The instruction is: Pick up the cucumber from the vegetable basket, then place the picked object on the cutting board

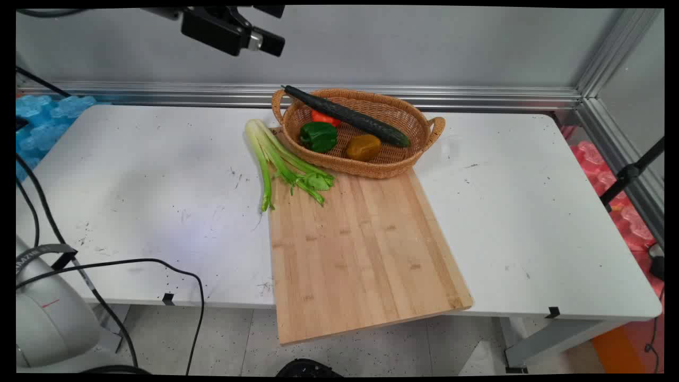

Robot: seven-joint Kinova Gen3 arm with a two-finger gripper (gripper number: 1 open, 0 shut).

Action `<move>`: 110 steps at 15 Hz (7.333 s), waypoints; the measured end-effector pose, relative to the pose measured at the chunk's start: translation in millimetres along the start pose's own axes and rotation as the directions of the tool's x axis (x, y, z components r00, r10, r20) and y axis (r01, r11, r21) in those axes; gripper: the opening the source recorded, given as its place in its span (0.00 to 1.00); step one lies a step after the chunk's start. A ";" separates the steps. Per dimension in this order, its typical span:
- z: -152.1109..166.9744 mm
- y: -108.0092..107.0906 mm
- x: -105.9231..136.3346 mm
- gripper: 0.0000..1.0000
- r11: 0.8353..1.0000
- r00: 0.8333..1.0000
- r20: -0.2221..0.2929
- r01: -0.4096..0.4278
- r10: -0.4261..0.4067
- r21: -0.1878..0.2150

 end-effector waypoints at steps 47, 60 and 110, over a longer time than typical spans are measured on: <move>324.5 -175.7 -83.7 1.00 0.862 0.656 0.597 -0.492 0.461 -0.125; 333.3 -177.7 -90.1 0.00 0.831 0.636 0.571 -0.532 0.519 -0.164; 212.0 78.3 -20.1 0.00 0.995 0.906 0.418 -0.025 0.064 -0.097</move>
